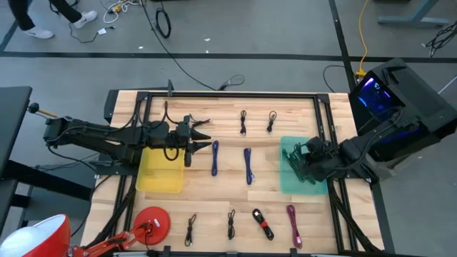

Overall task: Pick & Place USB Port
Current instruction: Put the green and black charger cable into the light green bin

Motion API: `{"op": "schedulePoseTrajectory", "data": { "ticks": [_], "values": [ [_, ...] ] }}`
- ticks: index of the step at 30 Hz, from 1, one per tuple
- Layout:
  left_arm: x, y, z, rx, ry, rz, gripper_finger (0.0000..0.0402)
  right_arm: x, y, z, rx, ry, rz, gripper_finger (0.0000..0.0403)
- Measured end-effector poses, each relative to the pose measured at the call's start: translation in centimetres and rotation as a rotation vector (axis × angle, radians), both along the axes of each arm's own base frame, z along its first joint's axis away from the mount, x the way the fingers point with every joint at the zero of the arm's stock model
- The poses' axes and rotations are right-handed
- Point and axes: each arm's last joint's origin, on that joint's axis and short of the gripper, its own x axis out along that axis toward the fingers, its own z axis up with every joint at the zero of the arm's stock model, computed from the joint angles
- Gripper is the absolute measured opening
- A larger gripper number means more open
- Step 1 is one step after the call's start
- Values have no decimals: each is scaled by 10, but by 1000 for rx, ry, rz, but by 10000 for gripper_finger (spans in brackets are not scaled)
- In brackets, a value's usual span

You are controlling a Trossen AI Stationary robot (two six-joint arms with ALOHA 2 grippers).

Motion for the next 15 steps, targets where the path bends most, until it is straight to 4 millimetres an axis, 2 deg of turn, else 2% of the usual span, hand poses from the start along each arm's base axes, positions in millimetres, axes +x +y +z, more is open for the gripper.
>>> {"op": "schedulePoseTrajectory", "data": {
  "ticks": [6,15],
  "values": [
    [0,0,0,-3,0,1,101,-1,2,-2,3,-10,2,2],
    [0,0,0,-6,-1,1,101,-3,-1,-2,-54,-7,-8,47]
  ]
}}
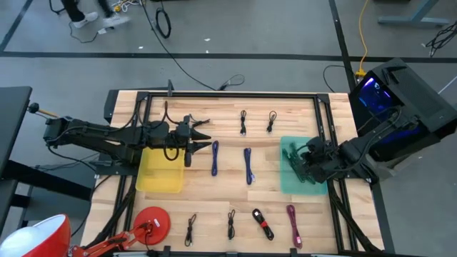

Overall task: Pick & Place USB Port
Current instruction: Put the green and black charger cable into the light green bin, then put the left purple and white charger cable into the light green bin

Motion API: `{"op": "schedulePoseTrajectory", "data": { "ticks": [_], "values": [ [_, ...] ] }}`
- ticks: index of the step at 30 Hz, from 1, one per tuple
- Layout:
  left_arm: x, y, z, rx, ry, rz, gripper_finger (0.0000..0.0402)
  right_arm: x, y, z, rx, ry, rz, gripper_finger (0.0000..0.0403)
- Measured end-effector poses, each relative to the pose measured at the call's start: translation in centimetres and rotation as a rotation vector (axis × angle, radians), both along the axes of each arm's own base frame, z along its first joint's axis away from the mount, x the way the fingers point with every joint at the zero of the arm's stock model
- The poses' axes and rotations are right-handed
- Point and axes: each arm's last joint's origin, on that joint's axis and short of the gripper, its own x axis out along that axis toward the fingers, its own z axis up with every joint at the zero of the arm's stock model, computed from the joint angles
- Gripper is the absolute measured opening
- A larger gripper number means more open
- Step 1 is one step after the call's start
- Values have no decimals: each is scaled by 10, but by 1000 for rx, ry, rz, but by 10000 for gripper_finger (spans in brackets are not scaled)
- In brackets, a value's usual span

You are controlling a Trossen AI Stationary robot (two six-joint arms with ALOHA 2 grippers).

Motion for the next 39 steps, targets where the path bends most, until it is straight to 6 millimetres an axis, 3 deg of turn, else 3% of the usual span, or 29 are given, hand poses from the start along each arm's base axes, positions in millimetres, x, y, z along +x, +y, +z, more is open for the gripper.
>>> {"op": "schedulePoseTrajectory", "data": {
  "ticks": [6,13,20,26,39],
  "values": [
    [0,0,0,0,0,0,101,-2,-4,1,-100,-23,-25,81],
    [1,1,-2,-98,0,49,101,9,-2,8,-256,-210,-24,116],
    [9,6,-36,-243,209,222,101,44,16,36,-409,-449,216,140],
    [22,9,-57,-452,267,212,101,58,20,60,-558,-554,311,146],
    [35,24,-100,-725,453,301,101,73,24,55,-630,-508,350,146]
  ]
}}
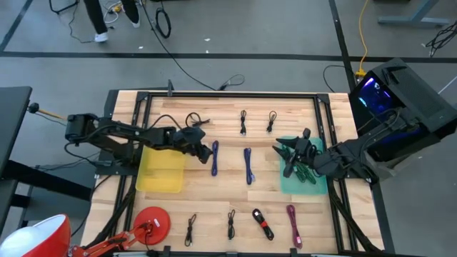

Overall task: Pick & Place USB Port
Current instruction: Put the left purple and white charger cable into the light green bin

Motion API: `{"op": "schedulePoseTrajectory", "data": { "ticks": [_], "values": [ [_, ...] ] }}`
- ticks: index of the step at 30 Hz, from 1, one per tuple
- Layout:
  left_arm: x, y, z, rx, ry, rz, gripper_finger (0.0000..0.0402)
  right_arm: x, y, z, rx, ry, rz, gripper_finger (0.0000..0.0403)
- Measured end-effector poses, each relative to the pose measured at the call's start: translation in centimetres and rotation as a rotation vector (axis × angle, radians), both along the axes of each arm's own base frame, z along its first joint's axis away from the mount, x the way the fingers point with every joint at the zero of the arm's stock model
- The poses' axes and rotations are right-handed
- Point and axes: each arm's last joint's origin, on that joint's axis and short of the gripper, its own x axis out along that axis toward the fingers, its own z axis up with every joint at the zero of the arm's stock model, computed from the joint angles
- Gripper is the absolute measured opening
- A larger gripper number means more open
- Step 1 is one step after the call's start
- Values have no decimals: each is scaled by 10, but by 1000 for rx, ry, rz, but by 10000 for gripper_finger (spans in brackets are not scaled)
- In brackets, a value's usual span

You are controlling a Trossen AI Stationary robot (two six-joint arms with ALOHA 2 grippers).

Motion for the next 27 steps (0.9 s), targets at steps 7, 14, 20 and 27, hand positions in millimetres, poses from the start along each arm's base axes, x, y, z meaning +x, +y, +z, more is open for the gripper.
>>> {"op": "schedulePoseTrajectory", "data": {
  "ticks": [7,14,20,27],
  "values": [
    [5,2,-16,-62,45,33,109,1,0,2,-16,-4,7,146],
    [10,1,-24,-119,52,49,144,1,0,2,-33,2,11,146],
    [15,2,-18,-111,-17,50,155,1,1,4,-40,-9,14,146],
    [33,-3,-10,-93,-32,-2,140,1,1,5,-56,-6,17,146]
  ]
}}
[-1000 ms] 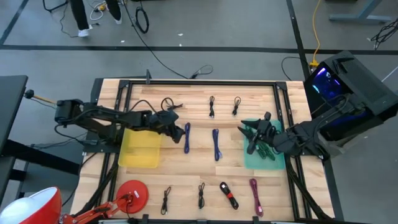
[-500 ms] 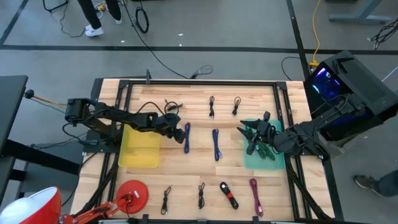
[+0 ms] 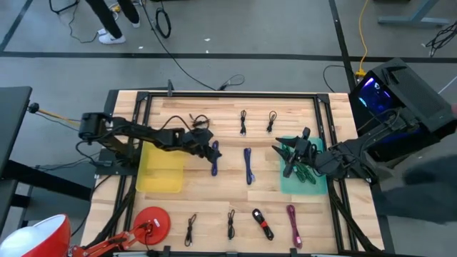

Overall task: Pick & Place USB Port
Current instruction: Put the left purple and white charger cable into the light green bin

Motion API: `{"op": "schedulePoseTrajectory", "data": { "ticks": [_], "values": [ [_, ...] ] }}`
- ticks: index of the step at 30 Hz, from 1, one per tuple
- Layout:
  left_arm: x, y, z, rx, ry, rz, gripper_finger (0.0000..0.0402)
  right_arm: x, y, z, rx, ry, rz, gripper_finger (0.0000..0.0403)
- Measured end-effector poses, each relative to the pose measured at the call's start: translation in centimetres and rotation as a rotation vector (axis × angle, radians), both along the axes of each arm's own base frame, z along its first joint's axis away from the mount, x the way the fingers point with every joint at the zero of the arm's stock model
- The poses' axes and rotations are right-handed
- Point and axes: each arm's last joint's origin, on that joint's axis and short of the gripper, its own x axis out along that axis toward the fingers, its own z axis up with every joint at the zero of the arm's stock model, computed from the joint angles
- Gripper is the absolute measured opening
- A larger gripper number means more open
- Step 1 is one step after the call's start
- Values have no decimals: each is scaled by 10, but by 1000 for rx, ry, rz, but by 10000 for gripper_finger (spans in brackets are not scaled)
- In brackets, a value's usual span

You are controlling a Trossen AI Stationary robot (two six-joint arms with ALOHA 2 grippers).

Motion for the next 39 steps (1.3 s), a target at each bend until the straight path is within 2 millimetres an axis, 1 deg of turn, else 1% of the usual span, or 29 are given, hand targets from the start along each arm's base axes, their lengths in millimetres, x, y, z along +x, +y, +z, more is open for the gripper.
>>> {"op": "schedulePoseTrajectory", "data": {
  "ticks": [3,7,8,9,12,14,16,23,28,32,39],
  "values": [
    [10,-3,0,24,54,-49,134,0,0,1,3,-6,1,146],
    [13,-3,-5,5,215,-63,131,0,0,0,3,0,9,146],
    [11,-3,-7,-6,262,-60,131,0,0,0,3,-1,10,146],
    [12,-3,-7,-16,277,-59,132,0,0,0,3,1,12,146],
    [14,-3,-5,-40,293,-54,135,1,1,0,2,0,20,146],
    [19,-3,-1,-46,271,-38,136,0,1,0,-3,7,18,146],
    [18,-2,-1,-57,283,-32,137,1,1,0,1,4,24,146],
    [18,-2,-12,-84,339,-17,138,1,1,0,0,5,30,146],
    [23,-2,-17,-92,330,-20,138,1,1,0,1,4,29,146],
    [22,-2,-23,-103,360,1,138,1,1,0,1,3,29,146],
    [29,-2,-33,-106,339,12,138,1,1,1,2,0,29,146]
  ]
}}
